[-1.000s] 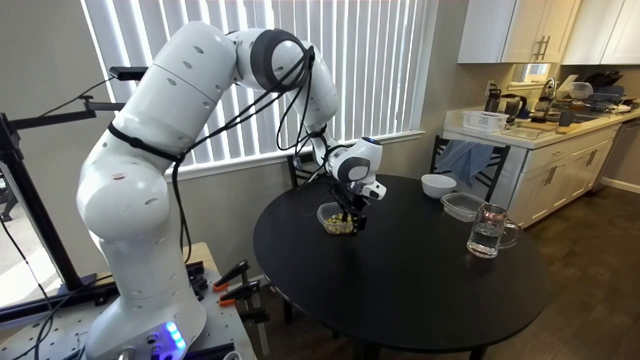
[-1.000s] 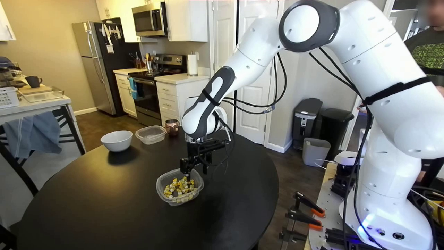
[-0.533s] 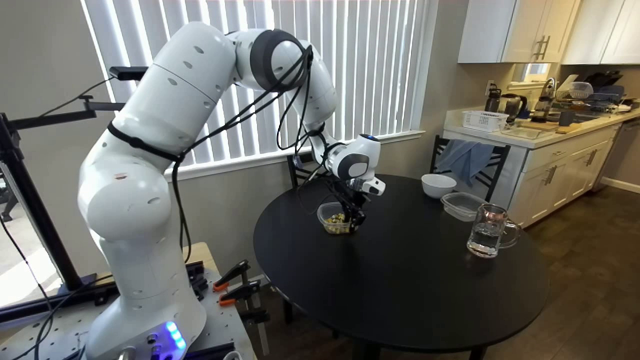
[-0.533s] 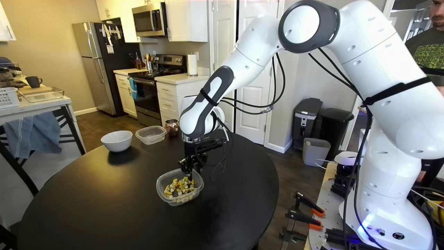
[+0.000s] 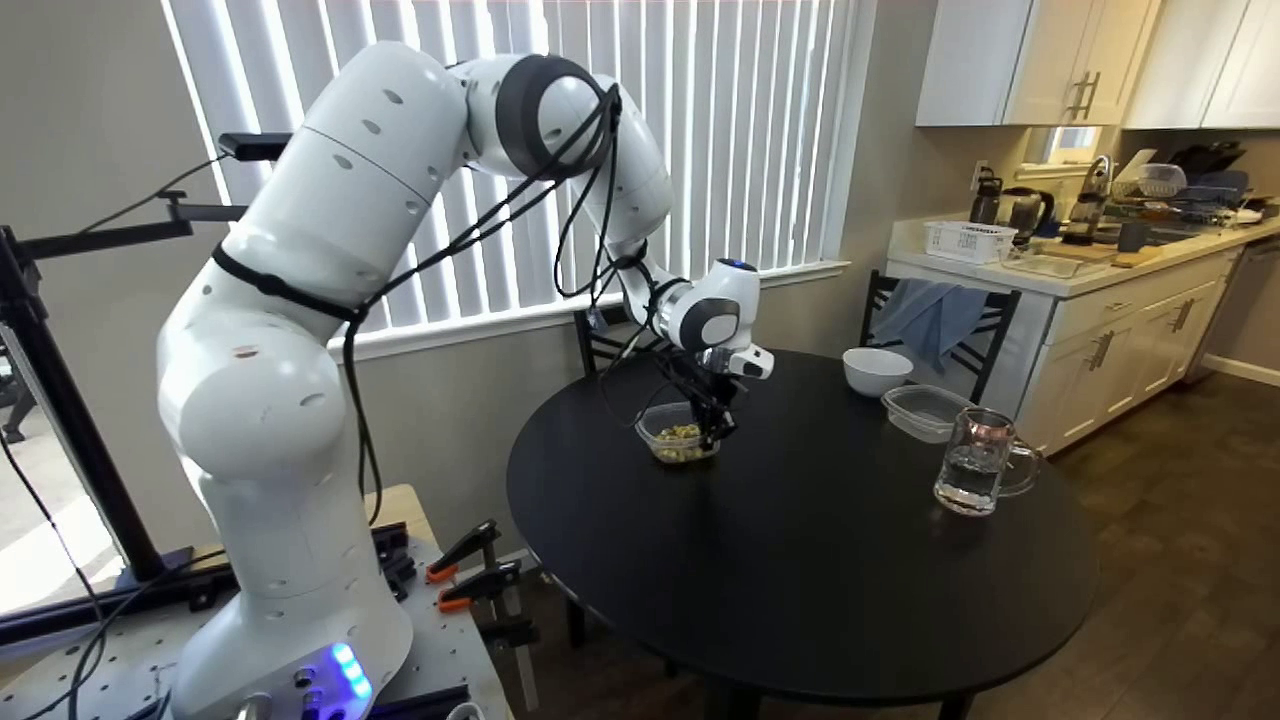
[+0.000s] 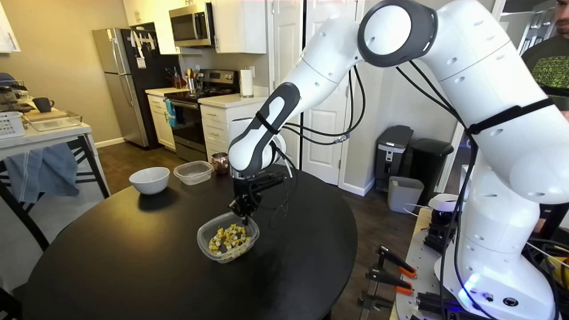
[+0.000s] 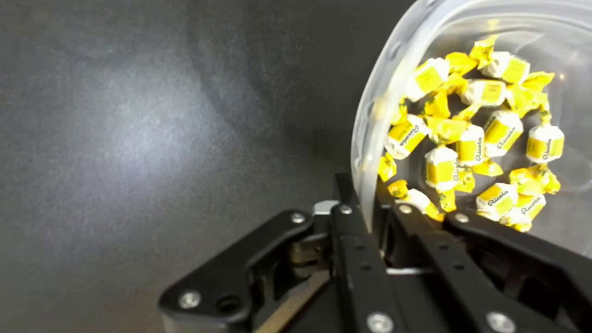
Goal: Pour out the contents of the bowl onto the table
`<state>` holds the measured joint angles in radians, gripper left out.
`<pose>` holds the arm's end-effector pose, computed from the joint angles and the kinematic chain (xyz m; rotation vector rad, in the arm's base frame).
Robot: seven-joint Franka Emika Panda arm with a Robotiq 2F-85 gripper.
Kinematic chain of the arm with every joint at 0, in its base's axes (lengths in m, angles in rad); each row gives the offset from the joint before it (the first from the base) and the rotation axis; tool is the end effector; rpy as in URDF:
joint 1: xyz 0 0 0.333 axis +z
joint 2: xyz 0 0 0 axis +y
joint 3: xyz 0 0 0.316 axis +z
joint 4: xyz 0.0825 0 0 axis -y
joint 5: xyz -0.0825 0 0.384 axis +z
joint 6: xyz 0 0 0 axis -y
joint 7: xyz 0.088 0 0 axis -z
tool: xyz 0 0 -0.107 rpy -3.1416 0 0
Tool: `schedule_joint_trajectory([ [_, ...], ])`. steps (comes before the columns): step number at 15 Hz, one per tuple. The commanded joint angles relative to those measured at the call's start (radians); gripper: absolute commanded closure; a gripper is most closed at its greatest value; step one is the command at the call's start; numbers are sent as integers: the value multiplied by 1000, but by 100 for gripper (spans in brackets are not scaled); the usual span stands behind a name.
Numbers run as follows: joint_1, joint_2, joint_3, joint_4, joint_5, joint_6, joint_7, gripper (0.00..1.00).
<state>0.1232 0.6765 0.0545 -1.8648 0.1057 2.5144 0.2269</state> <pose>0.6228 0.1096 0.1487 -3.0448 0.2245 0.0697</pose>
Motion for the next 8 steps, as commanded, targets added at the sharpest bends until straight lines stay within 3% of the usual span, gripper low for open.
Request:
schedule_joint_trajectory([
  [1,32,-75,-61,-3,-84,-34,0,100],
  [5,88,-108,-142,34,-278,-71,-2,99],
  [8,122,-102,-159,72,-413,-104,-16,99],
])
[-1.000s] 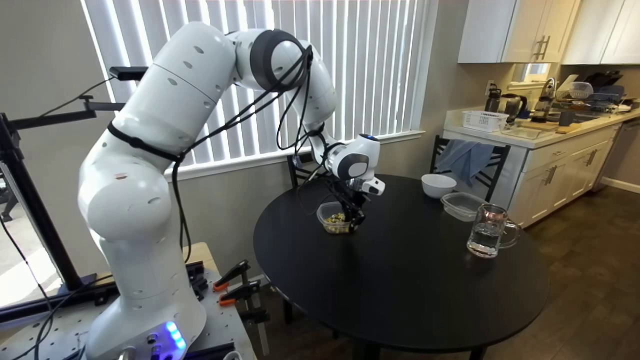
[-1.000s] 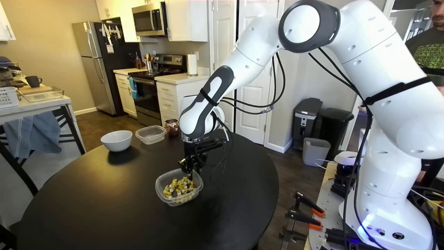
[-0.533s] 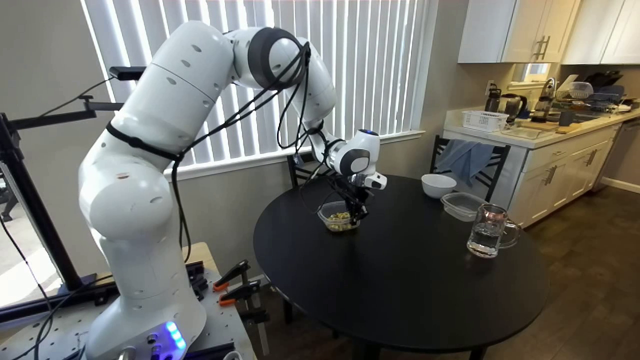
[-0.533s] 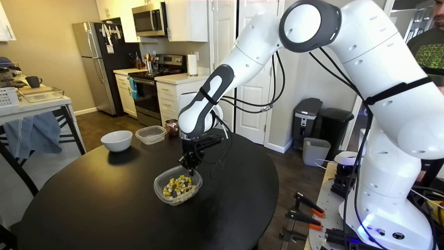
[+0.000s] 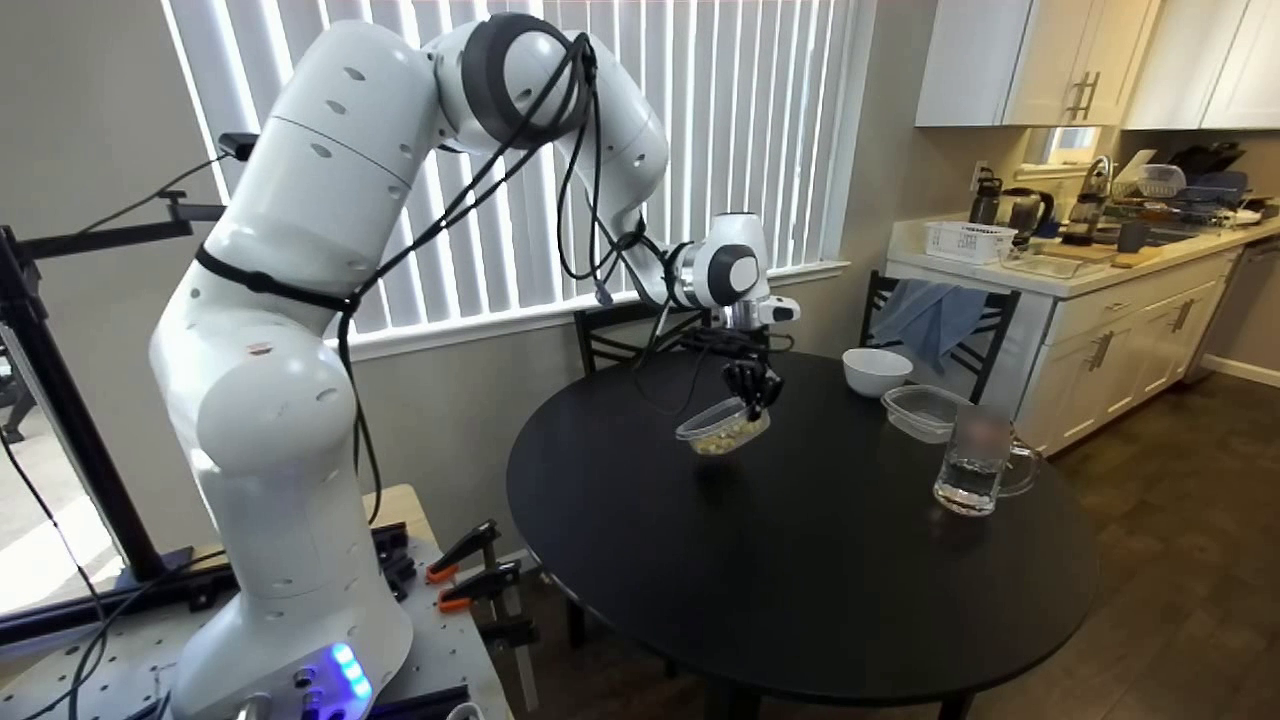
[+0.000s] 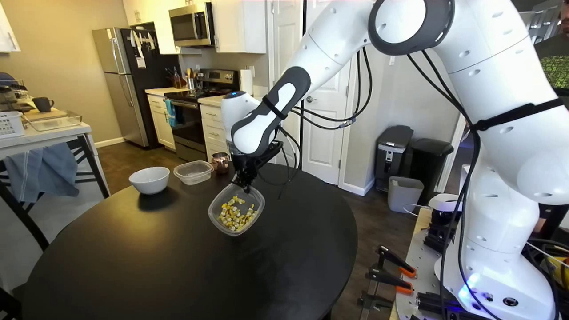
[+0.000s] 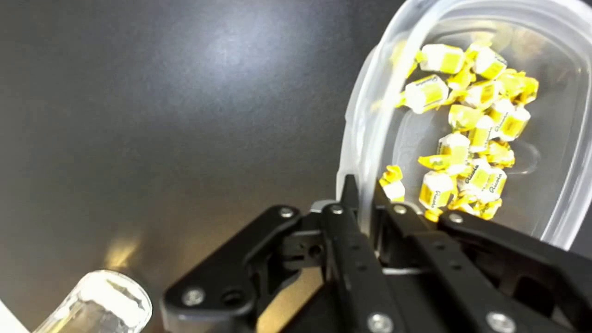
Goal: Pour out the contents of the bowl onto the table
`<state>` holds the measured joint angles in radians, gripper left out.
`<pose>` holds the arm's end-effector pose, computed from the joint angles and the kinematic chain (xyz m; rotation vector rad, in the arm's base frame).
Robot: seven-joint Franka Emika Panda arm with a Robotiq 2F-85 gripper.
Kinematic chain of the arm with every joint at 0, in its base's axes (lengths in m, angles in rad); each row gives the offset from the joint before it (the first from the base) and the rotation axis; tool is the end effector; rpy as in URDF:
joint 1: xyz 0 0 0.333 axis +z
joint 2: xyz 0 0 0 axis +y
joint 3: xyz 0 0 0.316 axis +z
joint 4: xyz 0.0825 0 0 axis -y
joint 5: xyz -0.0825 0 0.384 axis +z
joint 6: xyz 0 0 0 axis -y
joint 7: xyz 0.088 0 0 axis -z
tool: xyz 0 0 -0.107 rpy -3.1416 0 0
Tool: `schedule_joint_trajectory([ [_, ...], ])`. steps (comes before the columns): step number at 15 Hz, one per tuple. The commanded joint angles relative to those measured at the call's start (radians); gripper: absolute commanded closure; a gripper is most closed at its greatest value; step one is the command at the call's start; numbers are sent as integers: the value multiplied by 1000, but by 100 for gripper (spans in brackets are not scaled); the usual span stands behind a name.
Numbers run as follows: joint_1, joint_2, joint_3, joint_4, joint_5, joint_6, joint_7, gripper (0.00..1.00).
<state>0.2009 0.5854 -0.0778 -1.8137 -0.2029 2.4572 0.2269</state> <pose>0.6525 0.0846 0.2230 2.9747 0.0956 0.1294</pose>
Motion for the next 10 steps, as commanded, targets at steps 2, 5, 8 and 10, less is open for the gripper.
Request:
schedule_joint_trajectory([
  [2,70,16,-27,62,-187,-75,-20,99],
  [5,118,85,-40,157,-311,-138,-12,99],
  [8,147,156,-50,252,-414,-201,-44,99],
  [10,151,208,-50,321,-482,-240,-65,99],
])
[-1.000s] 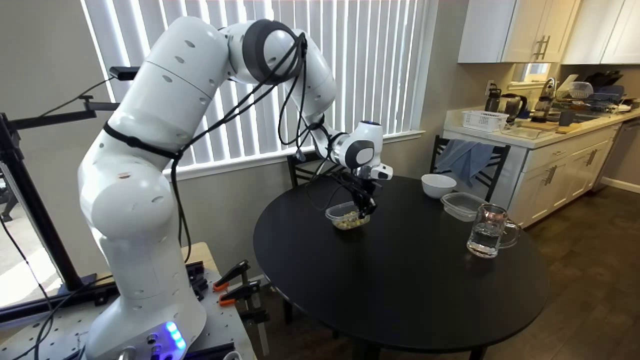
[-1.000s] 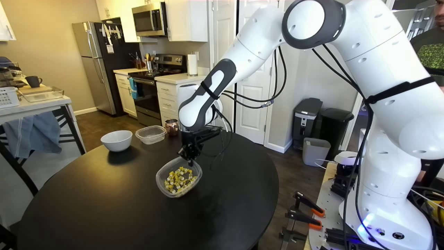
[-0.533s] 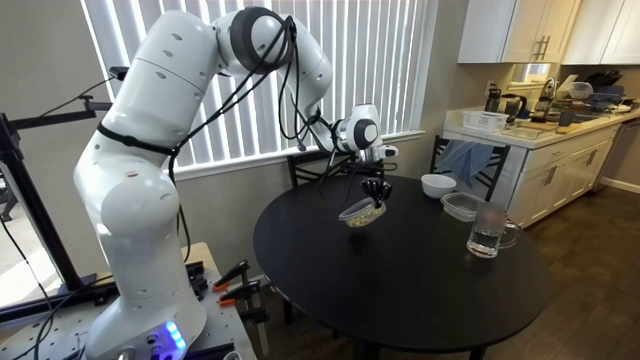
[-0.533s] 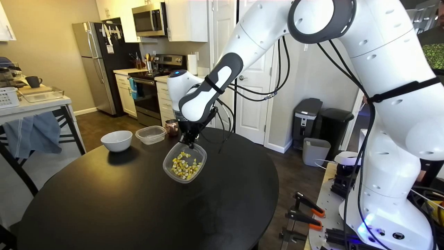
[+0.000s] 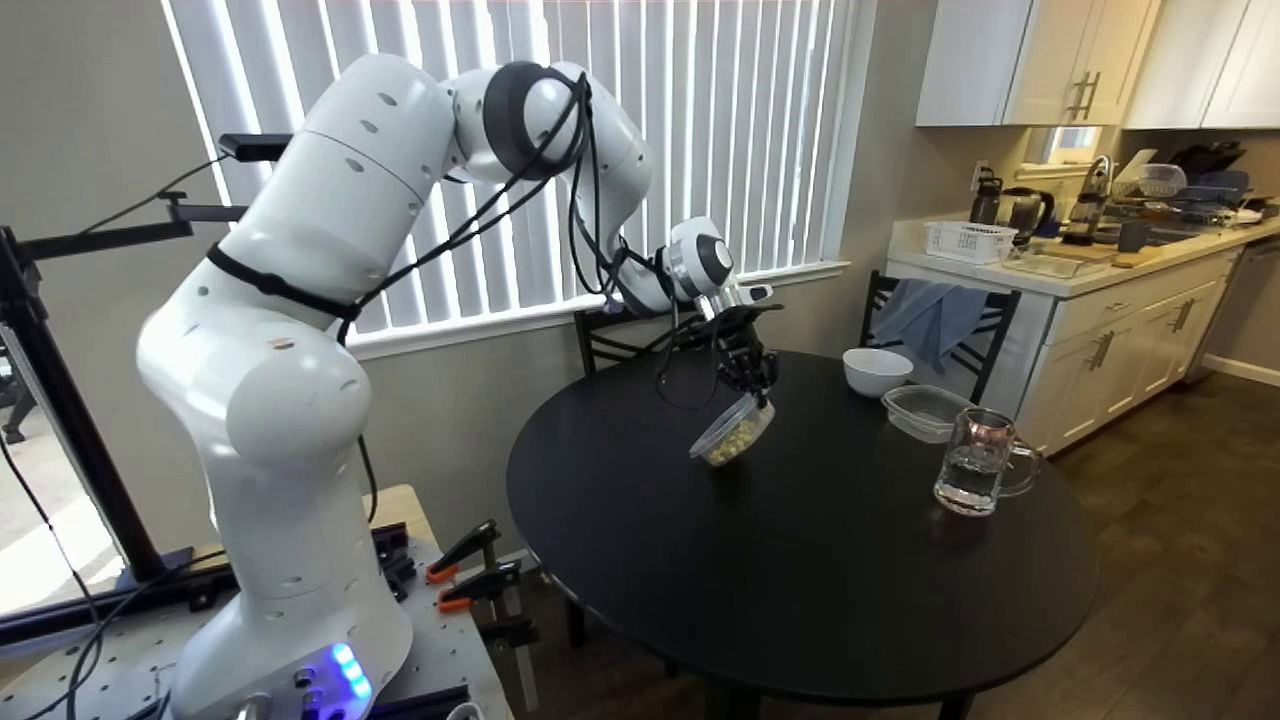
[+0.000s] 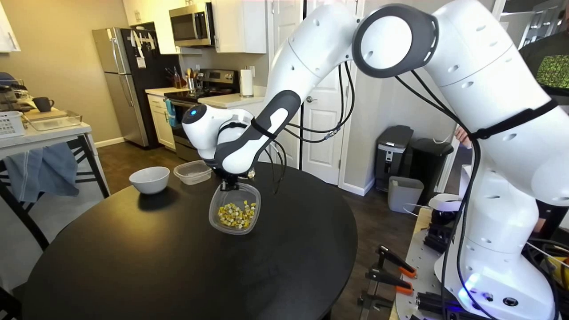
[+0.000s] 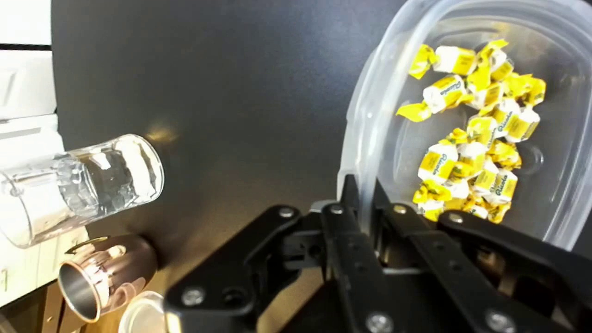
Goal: Pour out the contents of the bowl onto the table
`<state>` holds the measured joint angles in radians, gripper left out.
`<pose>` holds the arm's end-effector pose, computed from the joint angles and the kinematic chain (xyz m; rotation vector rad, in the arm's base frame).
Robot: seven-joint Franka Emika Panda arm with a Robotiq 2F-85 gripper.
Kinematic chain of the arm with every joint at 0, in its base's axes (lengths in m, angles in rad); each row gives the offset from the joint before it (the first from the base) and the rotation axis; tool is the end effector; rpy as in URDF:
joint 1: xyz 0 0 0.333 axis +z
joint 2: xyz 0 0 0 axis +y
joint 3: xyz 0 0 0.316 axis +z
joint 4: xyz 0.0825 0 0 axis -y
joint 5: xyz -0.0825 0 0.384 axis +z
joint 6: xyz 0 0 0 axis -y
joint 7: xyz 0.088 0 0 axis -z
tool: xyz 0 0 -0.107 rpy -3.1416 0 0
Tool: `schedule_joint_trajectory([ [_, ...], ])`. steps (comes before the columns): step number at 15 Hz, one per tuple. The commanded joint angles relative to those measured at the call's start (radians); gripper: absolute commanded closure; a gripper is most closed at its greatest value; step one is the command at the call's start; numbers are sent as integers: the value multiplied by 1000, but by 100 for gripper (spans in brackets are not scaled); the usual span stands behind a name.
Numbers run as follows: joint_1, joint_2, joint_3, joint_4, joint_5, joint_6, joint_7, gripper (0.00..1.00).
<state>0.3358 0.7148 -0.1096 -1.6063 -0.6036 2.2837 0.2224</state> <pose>0.6771 0.1523 0.2122 2.5622 0.5758 0.1013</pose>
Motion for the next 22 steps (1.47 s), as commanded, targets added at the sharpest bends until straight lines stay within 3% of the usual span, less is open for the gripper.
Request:
schedule_joint_trajectory([
  [1,15,107,-18,149,-114,-85,-76,99],
  [6,12,181,-6,269,-279,-138,-188,99],
  [11,13,183,12,332,-449,-120,-318,99],
  [16,8,187,39,333,-604,-108,-437,99],
  [22,16,272,27,336,-862,-105,-444,99],
])
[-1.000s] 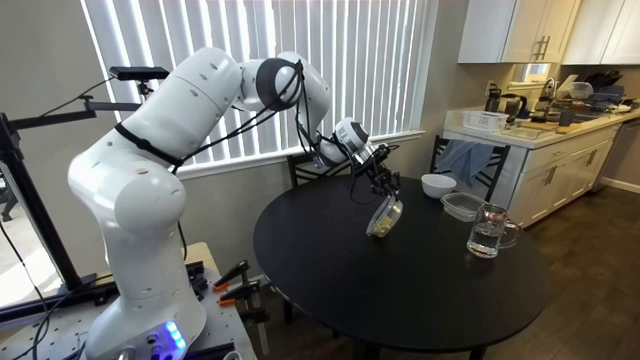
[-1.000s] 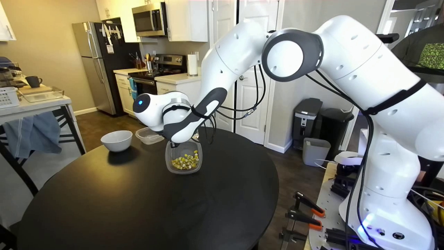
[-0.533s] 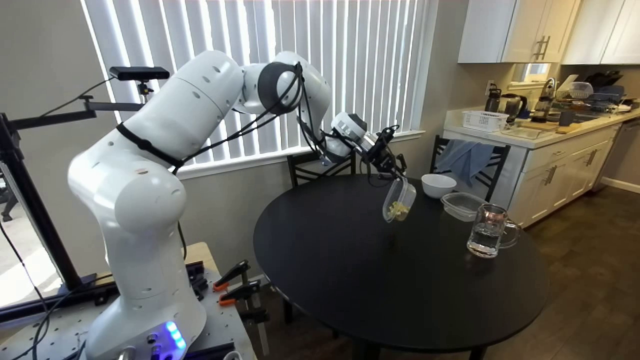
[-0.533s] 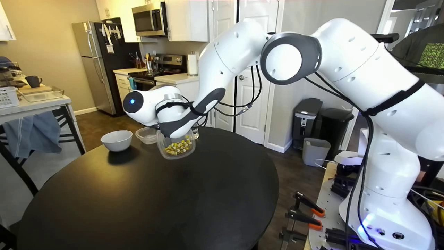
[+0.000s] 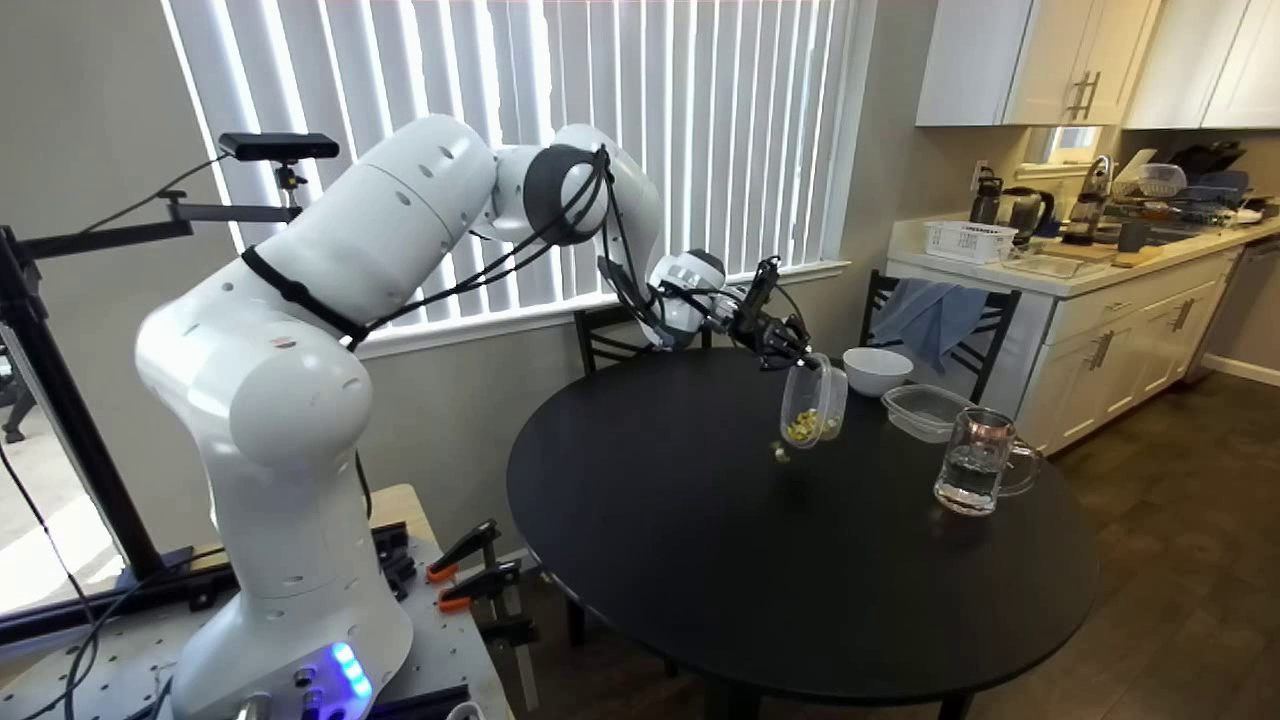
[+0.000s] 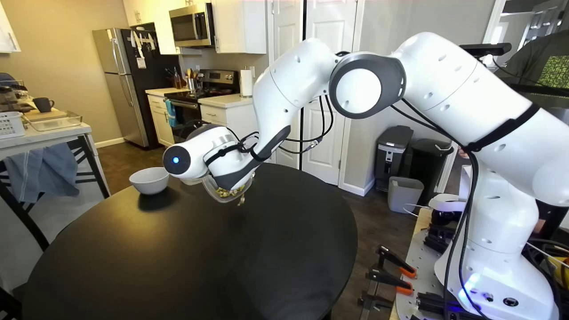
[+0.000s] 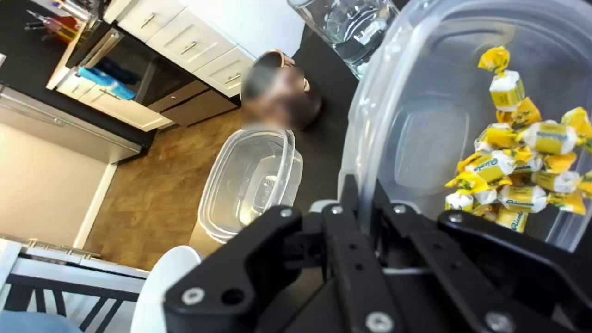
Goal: Pour out the contents of the bowl onto the table
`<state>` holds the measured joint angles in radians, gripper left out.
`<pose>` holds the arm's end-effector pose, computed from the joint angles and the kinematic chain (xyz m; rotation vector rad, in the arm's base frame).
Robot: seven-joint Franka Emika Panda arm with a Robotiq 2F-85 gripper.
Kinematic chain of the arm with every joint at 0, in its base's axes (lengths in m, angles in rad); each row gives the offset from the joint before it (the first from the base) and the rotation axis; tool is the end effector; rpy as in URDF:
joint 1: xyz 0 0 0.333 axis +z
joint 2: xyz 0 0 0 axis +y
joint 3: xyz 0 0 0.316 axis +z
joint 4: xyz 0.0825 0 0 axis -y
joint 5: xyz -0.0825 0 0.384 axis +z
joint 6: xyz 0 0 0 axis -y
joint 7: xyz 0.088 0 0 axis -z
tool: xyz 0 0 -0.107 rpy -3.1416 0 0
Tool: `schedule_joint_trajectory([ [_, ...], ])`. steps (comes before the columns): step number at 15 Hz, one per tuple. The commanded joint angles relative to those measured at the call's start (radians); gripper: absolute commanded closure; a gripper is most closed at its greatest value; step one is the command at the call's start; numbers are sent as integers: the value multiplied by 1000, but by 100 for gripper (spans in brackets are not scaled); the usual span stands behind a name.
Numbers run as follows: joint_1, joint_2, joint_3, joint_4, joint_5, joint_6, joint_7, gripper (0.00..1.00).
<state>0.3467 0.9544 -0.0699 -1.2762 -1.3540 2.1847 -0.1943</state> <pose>0.7382 0.1873 0.1932 1.5509 1.3134 0.0034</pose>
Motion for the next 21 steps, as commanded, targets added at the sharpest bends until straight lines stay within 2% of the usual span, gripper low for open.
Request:
schedule_joint_trajectory([
  [1,5,52,-17,15,-164,-4,-21,99],
  [6,6,112,-32,47,-446,6,10,99],
  [12,10,175,-45,107,-839,-15,185,99],
  [18,3,217,-38,99,-1211,-179,435,99],
  [19,-7,225,-21,97,-1220,-231,456,99],
  [21,-39,223,32,92,-1137,-275,433,99],
])
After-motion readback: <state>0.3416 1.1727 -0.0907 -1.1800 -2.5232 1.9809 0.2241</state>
